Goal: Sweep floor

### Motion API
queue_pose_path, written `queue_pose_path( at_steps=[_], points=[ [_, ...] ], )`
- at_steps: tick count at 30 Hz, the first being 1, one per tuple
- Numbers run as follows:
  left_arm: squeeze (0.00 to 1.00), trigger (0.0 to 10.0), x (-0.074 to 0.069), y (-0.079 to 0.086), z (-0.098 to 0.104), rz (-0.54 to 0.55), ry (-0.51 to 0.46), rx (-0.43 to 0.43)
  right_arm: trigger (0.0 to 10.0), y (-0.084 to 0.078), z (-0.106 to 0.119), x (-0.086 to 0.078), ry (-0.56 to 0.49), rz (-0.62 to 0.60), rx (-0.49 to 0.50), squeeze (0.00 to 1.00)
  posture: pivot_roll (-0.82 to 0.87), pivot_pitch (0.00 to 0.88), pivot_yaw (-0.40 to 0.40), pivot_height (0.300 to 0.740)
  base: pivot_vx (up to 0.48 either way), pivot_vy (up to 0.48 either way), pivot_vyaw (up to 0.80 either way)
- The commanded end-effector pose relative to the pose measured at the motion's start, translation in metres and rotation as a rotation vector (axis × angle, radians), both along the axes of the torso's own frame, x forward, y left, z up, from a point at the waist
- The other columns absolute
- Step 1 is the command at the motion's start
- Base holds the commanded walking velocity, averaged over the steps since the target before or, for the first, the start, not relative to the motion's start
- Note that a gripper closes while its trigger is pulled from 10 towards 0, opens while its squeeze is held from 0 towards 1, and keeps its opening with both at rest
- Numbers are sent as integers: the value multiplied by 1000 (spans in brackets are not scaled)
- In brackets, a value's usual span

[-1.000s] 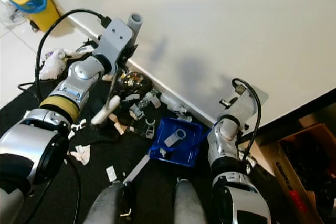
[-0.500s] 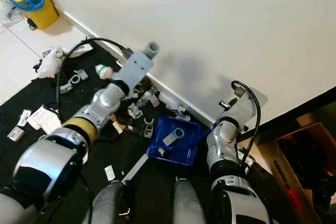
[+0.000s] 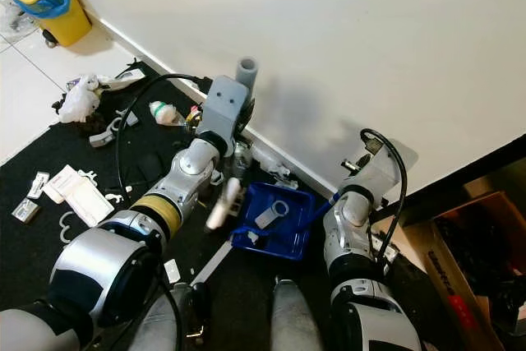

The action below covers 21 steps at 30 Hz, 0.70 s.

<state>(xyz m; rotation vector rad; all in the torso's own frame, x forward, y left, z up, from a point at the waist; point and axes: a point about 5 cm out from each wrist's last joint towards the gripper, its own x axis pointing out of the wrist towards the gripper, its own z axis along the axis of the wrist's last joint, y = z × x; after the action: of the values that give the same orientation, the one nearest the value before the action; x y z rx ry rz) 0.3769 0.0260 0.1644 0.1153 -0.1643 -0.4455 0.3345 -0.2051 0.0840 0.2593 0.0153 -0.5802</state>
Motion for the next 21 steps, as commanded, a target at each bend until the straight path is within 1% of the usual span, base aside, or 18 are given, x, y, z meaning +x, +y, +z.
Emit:
queue_pose_path(
  at_steps=[1, 3, 4, 5, 6, 7, 9, 11, 12, 13, 14, 15, 16, 17, 19, 21],
  points=[
    [0, 10000, -8, -43, 26, -104, -14, -141, 10000, 5, -24, -11, 99, 17, 30, 0, -98, 306, 18, 740, 0, 0, 0],
    [0, 10000, -8, -45, 29, -110, -16, -156, 10000, 5, -24, -11, 99, 18, 31, 0, -98, 306, 18, 740, 0, 0, 0],
    [0, 10000, -6, -48, 39, -125, -25, -180, 10000, 6, -23, -10, 99, 18, 32, 0, -97, 303, 24, 740, 0, 0, 0],
    [0, 10000, -3, -47, 47, -128, -41, -179, 10000, 5, -23, -10, 97, 17, 33, 0, -97, 302, 27, 740, 0, 0, 0],
    [0, 10000, -3, -47, 47, -128, -41, -179, 10000, 5, -23, -10, 97, 17, 33, 0, -97, 302, 27, 740, 0, 0, 0],
    [0, 10000, 1, -44, 57, -144, -64, -156, 10000, 5, -22, -9, 93, 14, 35, 0, -96, 298, 31, 740, 0, 0, 0],
    [0, 10000, 6, -36, 66, -166, -94, -90, 10000, 5, -21, -9, 90, 11, 37, 0, -91, 294, 36, 740, 0, 0, 0],
    [0, 10000, 6, -36, 66, -166, -94, -90, 10000, 5, -21, -9, 90, 11, 37, 0, -91, 294, 36, 740, 0, 0, 0],
    [0, 10000, 11, -23, 72, -180, -126, -12, 10000, 5, -21, -9, 89, 10, 39, 0, -84, 290, 38, 740, 0, 0, 0],
    [0, 10000, 14, -14, 75, -175, -145, 42, 10000, 5, -21, -9, 89, 10, 41, 0, -79, 288, 36, 740, 0, 0, 0],
    [0, 10000, 16, -8, 76, -172, -156, 78, 10000, 5, -21, -9, 90, 9, 42, 0, -78, 287, 36, 740, 0, 0, 0],
    [0, 10000, 19, 4, 75, -157, -175, 141, 10000, 5, -21, -9, 90, 10, 44, 0, -75, 286, 35, 740, 0, 0, 0],
    [0, 10000, 19, 4, 75, -157, -175, 141, 10000, 5, -21, -9, 90, 10, 44, 0, -75, 286, 35, 740, 0, 0, 0],
    [0, 10000, 20, 12, 74, -146, -186, 178, 10000, 5, -22, -9, 90, 10, 45, 0, -72, 285, 34, 740, 0, 0, 0],
    [0, 10000, 25, 37, 67, -104, -175, 267, 10000, 6, -22, -8, 91, 14, 48, 0, -69, 285, 32, 740, 0, 0, 0],
    [0, 10000, 28, 56, 64, -67, -152, 313, 10000, 7, -22, -8, 93, 18, 50, 0, -66, 286, 29, 740, 0, 0, 0]
  ],
)
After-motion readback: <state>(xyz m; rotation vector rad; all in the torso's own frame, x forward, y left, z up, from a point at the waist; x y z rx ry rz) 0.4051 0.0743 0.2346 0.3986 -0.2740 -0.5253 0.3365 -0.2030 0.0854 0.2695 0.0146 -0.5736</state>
